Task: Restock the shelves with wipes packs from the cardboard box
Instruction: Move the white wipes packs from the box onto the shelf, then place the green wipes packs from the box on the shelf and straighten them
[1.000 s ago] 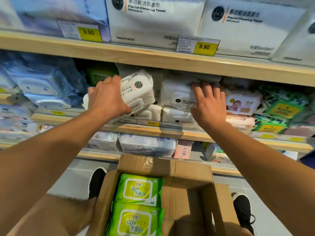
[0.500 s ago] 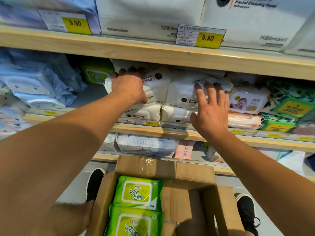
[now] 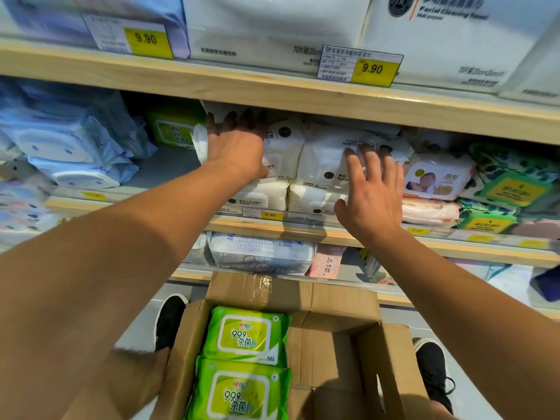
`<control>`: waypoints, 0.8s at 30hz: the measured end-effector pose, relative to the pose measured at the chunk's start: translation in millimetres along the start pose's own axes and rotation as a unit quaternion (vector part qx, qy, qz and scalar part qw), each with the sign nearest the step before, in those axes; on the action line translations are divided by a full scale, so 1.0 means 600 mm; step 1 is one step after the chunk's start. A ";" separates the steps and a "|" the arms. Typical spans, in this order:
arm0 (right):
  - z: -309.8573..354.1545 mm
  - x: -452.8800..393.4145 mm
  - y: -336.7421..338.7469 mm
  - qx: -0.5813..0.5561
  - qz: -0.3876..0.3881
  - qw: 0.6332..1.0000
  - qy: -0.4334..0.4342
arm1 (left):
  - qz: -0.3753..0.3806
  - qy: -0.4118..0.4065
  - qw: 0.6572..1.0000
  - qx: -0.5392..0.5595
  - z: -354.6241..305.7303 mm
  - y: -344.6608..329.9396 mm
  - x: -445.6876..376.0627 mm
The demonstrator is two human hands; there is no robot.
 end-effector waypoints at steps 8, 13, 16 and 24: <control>0.074 0.122 -0.012 -0.072 0.063 0.994 0.060 | -0.075 -0.095 0.990 0.069 -0.001 -0.039 0.192; 0.116 0.242 -0.061 -0.096 0.148 0.979 0.098 | 0.001 -0.075 0.992 0.105 0.022 -0.136 0.330; 0.134 0.308 -0.092 -0.099 0.214 0.964 0.120 | 0.058 -0.104 0.989 0.091 0.031 -0.206 0.398; 0.167 0.440 -0.170 -0.099 0.377 0.910 0.140 | 0.201 -0.108 0.970 0.078 0.060 -0.340 0.504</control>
Point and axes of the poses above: each hand's wrist, its own x-axis away from the middle knuckle, its own y-axis out of the back of the hand, z = x × y, the point moved 4 cm from there along -x, towards the middle knuckle
